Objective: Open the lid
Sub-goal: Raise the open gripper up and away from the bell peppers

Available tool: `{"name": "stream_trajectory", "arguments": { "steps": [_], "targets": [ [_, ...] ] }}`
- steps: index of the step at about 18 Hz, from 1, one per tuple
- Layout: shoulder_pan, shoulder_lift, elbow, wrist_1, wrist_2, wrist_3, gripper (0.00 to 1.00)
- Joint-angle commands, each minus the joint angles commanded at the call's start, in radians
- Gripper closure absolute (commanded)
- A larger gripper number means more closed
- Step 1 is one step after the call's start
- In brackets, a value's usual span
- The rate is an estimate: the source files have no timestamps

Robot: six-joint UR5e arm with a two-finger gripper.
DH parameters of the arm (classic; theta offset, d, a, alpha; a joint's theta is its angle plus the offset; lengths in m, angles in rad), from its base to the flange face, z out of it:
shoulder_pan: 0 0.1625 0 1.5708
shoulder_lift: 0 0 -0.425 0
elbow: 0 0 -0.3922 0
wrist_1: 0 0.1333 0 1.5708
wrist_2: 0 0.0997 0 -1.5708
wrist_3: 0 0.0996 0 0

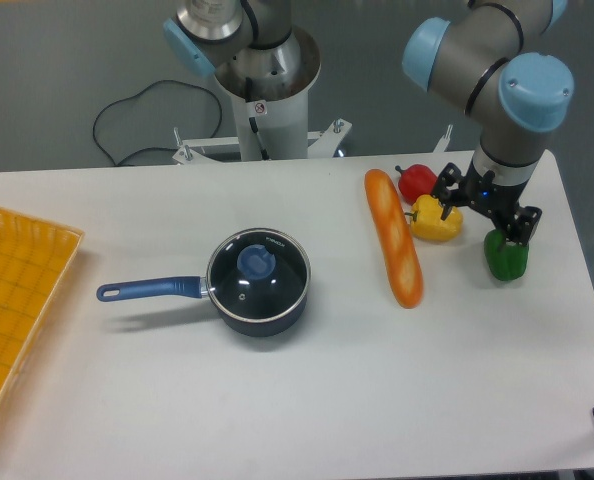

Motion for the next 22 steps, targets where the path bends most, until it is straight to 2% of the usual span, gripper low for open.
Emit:
{"name": "stream_trajectory", "arguments": {
  "steps": [10,18,22],
  "targets": [
    [-0.003,-0.002,-0.006,0.002,-0.006,0.009,0.0],
    [-0.002,0.015,-0.089,0.003,0.002,-0.002,0.0],
    [-0.005,0.032,-0.104,-0.008,0.006,-0.044,0.0]
  ]
}}
